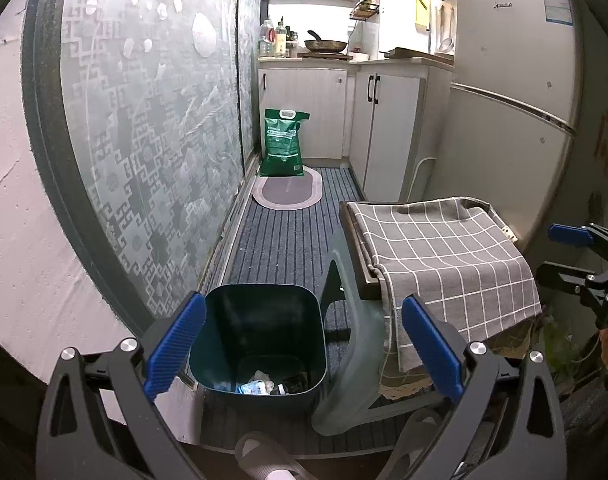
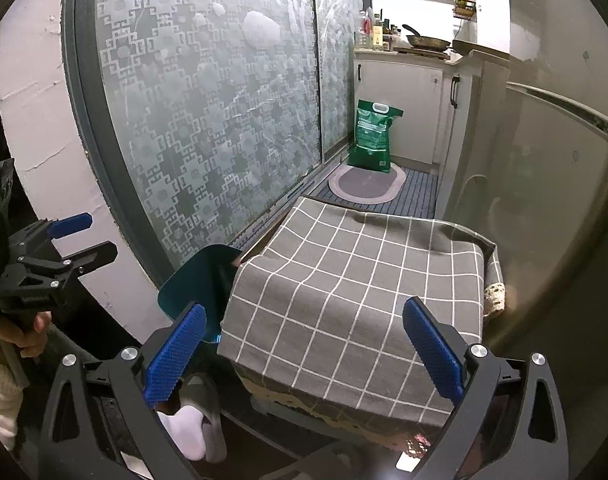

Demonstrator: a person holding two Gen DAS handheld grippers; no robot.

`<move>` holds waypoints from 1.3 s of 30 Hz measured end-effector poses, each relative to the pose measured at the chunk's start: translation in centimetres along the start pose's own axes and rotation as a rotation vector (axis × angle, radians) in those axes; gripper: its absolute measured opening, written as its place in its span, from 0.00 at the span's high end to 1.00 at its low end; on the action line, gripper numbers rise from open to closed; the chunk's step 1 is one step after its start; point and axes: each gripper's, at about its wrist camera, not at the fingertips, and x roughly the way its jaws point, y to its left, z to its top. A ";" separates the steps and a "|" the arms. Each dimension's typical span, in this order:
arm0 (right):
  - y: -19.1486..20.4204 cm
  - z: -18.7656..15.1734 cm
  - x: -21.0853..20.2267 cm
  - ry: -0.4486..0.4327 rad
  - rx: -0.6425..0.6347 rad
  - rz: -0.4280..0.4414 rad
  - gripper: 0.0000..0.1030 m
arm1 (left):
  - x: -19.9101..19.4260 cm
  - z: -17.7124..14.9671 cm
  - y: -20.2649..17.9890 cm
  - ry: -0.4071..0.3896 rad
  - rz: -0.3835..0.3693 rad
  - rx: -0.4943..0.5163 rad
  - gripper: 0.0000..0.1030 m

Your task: Collect trash

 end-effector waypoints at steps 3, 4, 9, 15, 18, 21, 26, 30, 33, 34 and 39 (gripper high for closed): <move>0.2 0.0 0.0 0.000 -0.005 0.007 0.03 | 0.0 0.0 0.0 0.002 0.003 0.001 0.03; 0.2 0.0 0.0 0.000 -0.005 0.007 0.03 | 0.0 0.0 0.0 0.002 0.002 0.002 0.03; 0.3 0.0 0.0 -0.003 -0.005 0.007 0.03 | 0.0 0.0 0.0 0.002 0.000 0.000 0.03; 0.2 0.0 0.0 -0.002 -0.005 0.008 0.03 | 0.1 0.0 0.0 0.008 -0.004 -0.003 0.03; 0.2 0.1 0.0 -0.001 -0.005 0.006 0.03 | 0.1 0.0 0.0 0.007 -0.004 -0.002 0.03; 0.2 0.0 -0.1 -0.002 -0.005 0.006 0.03 | 0.1 -0.1 0.0 0.006 -0.007 -0.001 0.03; 0.2 0.1 -0.1 -0.001 -0.005 0.005 0.03 | 0.1 -0.4 0.1 0.006 -0.014 0.003 0.03; 0.2 0.1 -0.1 -0.002 -0.004 0.004 0.03 | 0.1 -0.3 -0.1 0.007 -0.012 0.002 0.03; 0.2 0.1 -0.1 -0.002 -0.003 0.006 0.03 | 0.0 -0.4 0.0 0.007 -0.012 0.002 0.03; 0.1 0.1 -0.1 -0.001 -0.005 0.005 0.03 | 0.0 -0.4 0.0 0.007 -0.010 0.002 0.03; 0.2 0.1 -0.1 -0.002 -0.005 0.006 0.03 | 0.1 -0.3 0.0 0.007 -0.012 0.004 0.03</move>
